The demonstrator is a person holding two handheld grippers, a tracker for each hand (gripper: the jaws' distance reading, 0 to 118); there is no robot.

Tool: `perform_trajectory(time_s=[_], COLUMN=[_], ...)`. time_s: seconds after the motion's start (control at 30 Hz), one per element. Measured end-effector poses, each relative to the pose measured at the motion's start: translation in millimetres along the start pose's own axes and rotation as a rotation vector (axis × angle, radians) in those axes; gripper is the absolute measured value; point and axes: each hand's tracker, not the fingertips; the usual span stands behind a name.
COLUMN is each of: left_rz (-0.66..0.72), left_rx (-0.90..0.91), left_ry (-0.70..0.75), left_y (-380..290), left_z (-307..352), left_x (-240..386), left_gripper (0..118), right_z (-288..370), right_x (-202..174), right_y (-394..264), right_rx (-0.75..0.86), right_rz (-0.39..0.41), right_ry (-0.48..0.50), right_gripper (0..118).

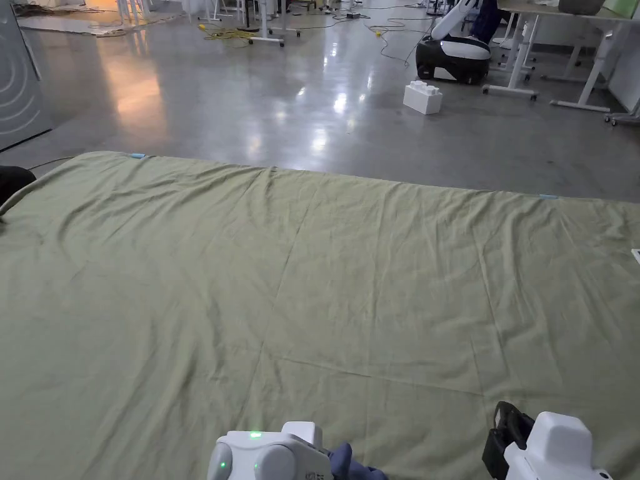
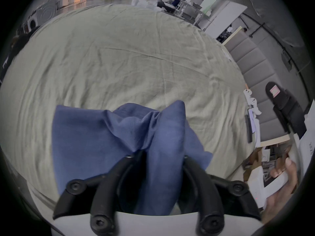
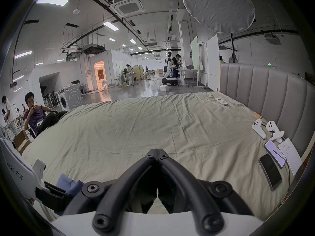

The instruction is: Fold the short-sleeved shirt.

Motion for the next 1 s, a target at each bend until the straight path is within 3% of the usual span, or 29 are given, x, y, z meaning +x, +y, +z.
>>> perform_trajectory(time_s=[0.07,0.1,0.27,0.33,0.43,0.57,0.77,1.0], left_rz=[0.025,0.044,0.076,0.033,0.017,0.017,0.047,-0.001], left_rx=[0.022,0.042,0.111,0.119,0.078,0.023,0.031,0.041], left_ry=[-0.072,-0.102,-0.192,-0.181,-0.162,-0.141,-0.124,-0.132], left_y=[1.9,4.0,6.9,5.2,-2.1,-15.0,-19.4,-21.8], left_z=[8.1,15.4,43.0,39.8,21.3,-11.8,-39.6,-28.9], left_x=[-1.0,-2.5,-12.5,-12.6,-8.4,-2.1,-1.5,-2.5], left_gripper=[70,76,75,66,19,18,7,6], right_z=[0.2,-0.2,0.2,-0.4,-1.9,-1.6,-1.9,-2.6], right_x=[1.5,2.3,6.4,7.4,7.7,7.2,9.8,10.1], right_y=[-0.2,0.1,2.2,2.4,2.0,1.9,1.0,3.2], right_rx=[0.000,-0.001,0.006,0.006,0.004,0.002,-0.002,-0.002], right_rz=[0.005,0.008,0.002,0.000,-0.001,-0.005,-0.001,0.018], right_ry=[-0.002,-0.004,-0.013,-0.013,-0.012,-0.011,-0.016,-0.011], right_gripper=[0,0,0,0,0,0,0,0])
